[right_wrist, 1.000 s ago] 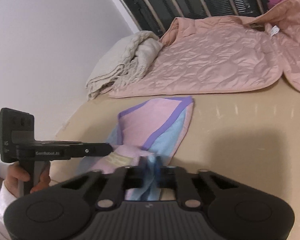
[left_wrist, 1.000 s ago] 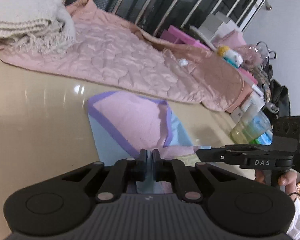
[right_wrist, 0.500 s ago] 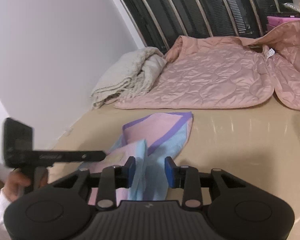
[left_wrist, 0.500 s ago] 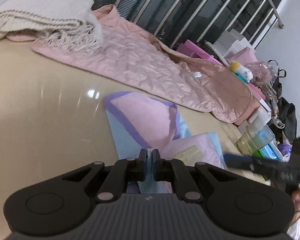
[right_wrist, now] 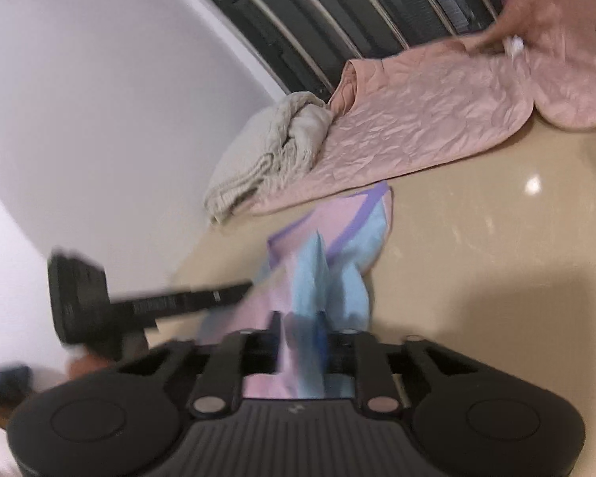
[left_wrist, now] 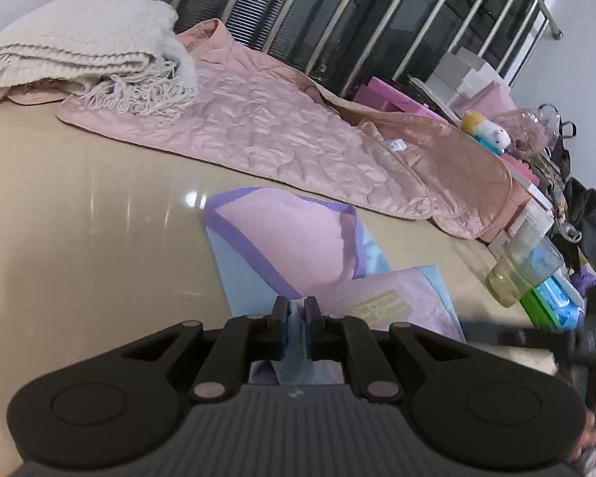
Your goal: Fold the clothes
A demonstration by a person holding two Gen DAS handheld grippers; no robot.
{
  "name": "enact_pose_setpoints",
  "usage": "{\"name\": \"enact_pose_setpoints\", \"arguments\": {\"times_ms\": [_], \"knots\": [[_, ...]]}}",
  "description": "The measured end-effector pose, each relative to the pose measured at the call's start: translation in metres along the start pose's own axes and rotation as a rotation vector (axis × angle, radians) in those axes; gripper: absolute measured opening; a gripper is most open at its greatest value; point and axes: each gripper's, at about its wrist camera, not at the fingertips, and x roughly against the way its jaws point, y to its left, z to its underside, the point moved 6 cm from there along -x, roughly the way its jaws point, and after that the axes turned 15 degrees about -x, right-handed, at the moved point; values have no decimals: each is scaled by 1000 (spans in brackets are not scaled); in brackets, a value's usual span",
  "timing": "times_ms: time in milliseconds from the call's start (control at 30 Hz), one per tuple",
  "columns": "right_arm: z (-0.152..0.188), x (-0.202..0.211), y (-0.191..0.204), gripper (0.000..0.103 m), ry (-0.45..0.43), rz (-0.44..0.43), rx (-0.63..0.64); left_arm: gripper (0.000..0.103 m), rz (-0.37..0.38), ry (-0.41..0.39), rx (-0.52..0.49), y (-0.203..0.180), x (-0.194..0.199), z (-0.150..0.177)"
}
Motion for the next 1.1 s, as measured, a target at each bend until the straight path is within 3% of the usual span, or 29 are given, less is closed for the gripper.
{"name": "enact_pose_setpoints", "arguments": {"times_ms": [33, 67, 100, 133, 200, 300, 333, 433, 533, 667, 700, 800, 867, 900, 933, 1000, 1033, 1100], "knots": [[-5, -7, -2, 29, 2, 3, -29, 7, -9, 1, -2, 0, 0, 0], [-10, -15, -5, 21, 4, 19, -55, 7, -10, 3, -5, 0, -1, 1], [-14, -23, -8, 1, 6, 34, -80, 7, -13, 4, -10, -1, 0, 2], [-15, -29, -9, 2, 8, 73, -85, 7, -26, -2, -11, 0, 0, 2], [-4, -34, -2, 1, -17, 216, 41, 9, -30, -8, -1, 2, 2, 2], [12, -28, 19, 9, -79, 357, 224, 21, -42, -28, 11, 1, 13, -1], [12, -24, 26, 10, -102, 366, 257, 25, -39, -59, 2, -4, 22, -5], [5, -11, 48, 11, -167, 331, 318, 26, -26, -138, -40, -25, 42, -16], [-1, -26, 59, 7, -156, 267, 371, 23, -17, -77, -73, -43, 34, -7], [0, -57, 36, 5, -94, 366, 350, 15, -51, 18, -38, -36, 17, 19], [3, -59, 31, 2, -94, 381, 347, 10, -54, 3, -34, -33, 18, 23], [10, -52, 26, 1, -102, 403, 333, 8, -52, -16, -6, -22, 23, 29], [17, -48, 29, 1, -101, 416, 341, 13, -59, -42, 43, -15, 33, 27], [18, -45, 32, 6, -108, 417, 343, 24, -78, -64, 54, -13, 39, 26], [19, -38, 35, 9, -124, 403, 339, 46, -97, -87, 66, -10, 45, 24], [22, -21, 43, 16, -155, 360, 323, 67, -136, -131, 89, -6, 57, 22], [23, -17, 45, 17, -157, 338, 310, 70, -155, -154, 100, -4, 63, 21], [28, -13, 47, 20, -149, 304, 291, 69, -136, -123, 108, -3, 53, 21]]}}
